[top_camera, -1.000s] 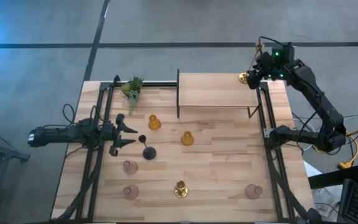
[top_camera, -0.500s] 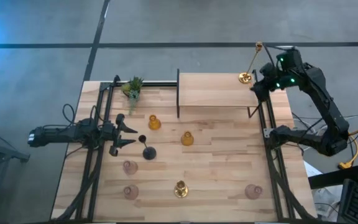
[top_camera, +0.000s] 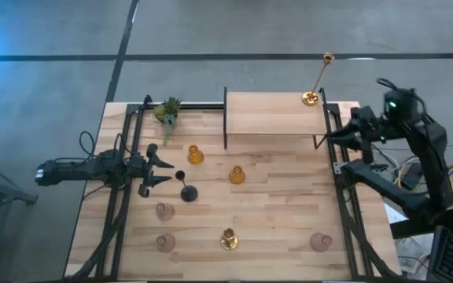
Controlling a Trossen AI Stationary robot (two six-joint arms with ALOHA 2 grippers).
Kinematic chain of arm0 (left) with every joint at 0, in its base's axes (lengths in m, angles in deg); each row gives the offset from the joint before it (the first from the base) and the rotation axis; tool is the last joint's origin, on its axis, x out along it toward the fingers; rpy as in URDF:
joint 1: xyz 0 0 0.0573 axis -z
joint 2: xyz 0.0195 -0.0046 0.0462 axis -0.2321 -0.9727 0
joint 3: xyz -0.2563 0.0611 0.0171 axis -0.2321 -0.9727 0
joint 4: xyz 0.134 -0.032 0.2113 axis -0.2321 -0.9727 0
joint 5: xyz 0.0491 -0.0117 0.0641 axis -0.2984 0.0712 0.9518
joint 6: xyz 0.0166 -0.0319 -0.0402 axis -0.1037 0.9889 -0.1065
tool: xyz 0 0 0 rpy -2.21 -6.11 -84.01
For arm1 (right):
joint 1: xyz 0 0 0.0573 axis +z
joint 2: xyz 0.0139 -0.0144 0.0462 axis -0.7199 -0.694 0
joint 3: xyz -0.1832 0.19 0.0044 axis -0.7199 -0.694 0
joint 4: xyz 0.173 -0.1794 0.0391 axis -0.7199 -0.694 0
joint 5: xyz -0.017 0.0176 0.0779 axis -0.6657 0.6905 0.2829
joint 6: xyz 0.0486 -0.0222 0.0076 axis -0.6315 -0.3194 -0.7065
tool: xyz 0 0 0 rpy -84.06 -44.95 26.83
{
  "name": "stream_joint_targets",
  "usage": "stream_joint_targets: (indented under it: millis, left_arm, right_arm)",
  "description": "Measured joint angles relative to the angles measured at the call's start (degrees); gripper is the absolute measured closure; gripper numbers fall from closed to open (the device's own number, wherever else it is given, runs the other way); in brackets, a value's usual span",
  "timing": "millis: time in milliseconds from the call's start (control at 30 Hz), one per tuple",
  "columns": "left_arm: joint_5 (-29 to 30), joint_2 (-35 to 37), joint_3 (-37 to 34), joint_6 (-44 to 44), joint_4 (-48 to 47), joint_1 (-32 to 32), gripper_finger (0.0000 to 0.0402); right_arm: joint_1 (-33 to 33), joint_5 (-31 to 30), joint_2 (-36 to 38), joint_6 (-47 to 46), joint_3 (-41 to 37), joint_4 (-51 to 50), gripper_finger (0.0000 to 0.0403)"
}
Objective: Pick & Place candle stick holders
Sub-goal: Put the bottom right pink candle holder on the shelf
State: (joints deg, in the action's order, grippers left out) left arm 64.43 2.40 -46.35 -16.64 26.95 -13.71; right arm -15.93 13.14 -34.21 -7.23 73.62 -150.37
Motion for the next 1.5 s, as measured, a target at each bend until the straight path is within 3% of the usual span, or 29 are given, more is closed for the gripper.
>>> stream_joint_targets:
  millis: [200,433,700,867,1033,1267,1500]
  left_arm:
    - [0.0,0.0,0.0,0.0,0.0,0.0,0.0213]
    - [0.0,0.0,0.0,0.0,0.0,0.0,0.0213]
    - [0.0,0.0,0.0,0.0,0.0,0.0,0.0213]
    - [0.0,0.0,0.0,0.0,0.0,0.0,0.0213]
    - [0.0,0.0,0.0,0.0,0.0,0.0,0.0213]
    - [0.0,0.0,0.0,0.0,0.0,0.0,0.0213]
    - [0.0,0.0,0.0,0.0,0.0,0.0,0.0213]
  right_arm:
    - [0.0,3.8,6.0,-5.3,-5.1,10.1,0.0312]
    - [0.0,12.4,7.3,-10.8,-15.0,22.3,0.0308]
    - [6.2,13.8,7.3,-16.7,-22.6,40.1,0.0323]
    - [15.3,10.3,5.8,-23.2,-25.2,57.4,0.0333]
    - [26.0,4.5,0.7,-23.4,-25.3,66.3,0.0335]
    - [39.1,-3.1,-9.3,-18.8,-21.3,69.2,0.0335]
    - [46.5,-5.1,-17.5,-15.4,-13.9,68.3,0.0346]
